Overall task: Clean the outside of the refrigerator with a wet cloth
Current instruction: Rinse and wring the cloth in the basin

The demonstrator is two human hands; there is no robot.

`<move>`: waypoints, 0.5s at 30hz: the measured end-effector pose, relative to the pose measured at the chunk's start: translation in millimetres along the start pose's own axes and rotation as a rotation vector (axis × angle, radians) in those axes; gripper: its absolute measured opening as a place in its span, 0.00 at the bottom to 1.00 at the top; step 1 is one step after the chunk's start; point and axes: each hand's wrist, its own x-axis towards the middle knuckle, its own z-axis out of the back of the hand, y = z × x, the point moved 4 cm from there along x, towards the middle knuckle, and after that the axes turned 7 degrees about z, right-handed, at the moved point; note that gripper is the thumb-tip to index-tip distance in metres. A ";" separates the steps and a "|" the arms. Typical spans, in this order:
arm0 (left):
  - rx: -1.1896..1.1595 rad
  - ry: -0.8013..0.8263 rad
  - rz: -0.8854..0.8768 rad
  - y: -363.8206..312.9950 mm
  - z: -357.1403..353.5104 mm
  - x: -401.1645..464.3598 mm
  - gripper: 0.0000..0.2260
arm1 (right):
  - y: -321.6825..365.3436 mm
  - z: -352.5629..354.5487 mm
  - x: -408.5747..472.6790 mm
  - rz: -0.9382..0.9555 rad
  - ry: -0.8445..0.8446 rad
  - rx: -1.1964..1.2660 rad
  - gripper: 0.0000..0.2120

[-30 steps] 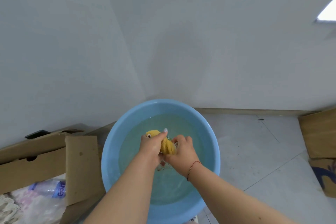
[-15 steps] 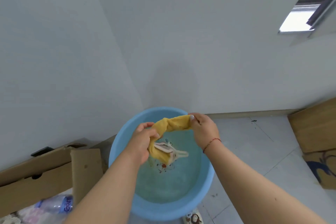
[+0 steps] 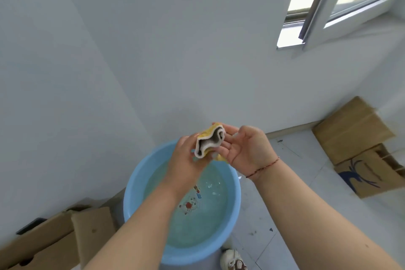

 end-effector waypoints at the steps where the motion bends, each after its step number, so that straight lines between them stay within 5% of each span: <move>1: -0.057 0.041 0.038 -6.6 -0.4 0.8 0.09 | 10.0 -0.3 -7.2 0.037 0.025 -0.055 0.23; 4: -0.283 0.162 0.179 -28.7 -9.1 0.7 0.09 | 37.4 -0.7 -31.1 0.198 -0.009 -0.457 0.13; 7: -0.417 0.189 0.280 -52.1 -20.1 0.0 0.11 | 66.1 9.4 -55.0 0.399 -0.229 -0.952 0.06; 10: -0.476 0.252 0.337 -76.7 -34.7 -2.6 0.12 | 83.0 27.6 -74.4 0.445 -0.429 -0.787 0.12; 12: -0.499 0.286 0.368 -93.3 -48.4 -6.4 0.12 | 80.2 35.8 -89.2 0.353 -0.378 -0.572 0.15; 15: -0.591 0.360 0.386 -116.3 -69.7 -8.7 0.13 | 66.5 44.7 -116.6 0.164 -0.269 -0.636 0.22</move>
